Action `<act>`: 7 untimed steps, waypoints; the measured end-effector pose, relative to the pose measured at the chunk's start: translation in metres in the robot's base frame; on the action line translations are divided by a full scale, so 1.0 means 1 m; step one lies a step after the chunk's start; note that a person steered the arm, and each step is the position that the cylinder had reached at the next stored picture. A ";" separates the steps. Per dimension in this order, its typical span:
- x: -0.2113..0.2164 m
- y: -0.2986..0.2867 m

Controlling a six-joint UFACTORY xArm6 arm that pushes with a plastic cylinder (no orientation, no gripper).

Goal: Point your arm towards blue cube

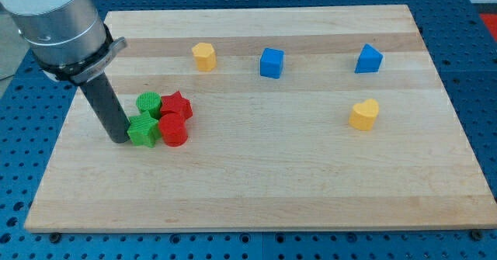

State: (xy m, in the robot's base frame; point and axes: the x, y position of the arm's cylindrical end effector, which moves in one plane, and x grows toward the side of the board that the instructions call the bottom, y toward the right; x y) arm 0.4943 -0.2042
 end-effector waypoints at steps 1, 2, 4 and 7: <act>0.053 -0.002; 0.063 0.070; 0.058 0.181; 0.007 0.205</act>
State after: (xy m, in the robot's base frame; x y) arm 0.5008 0.0010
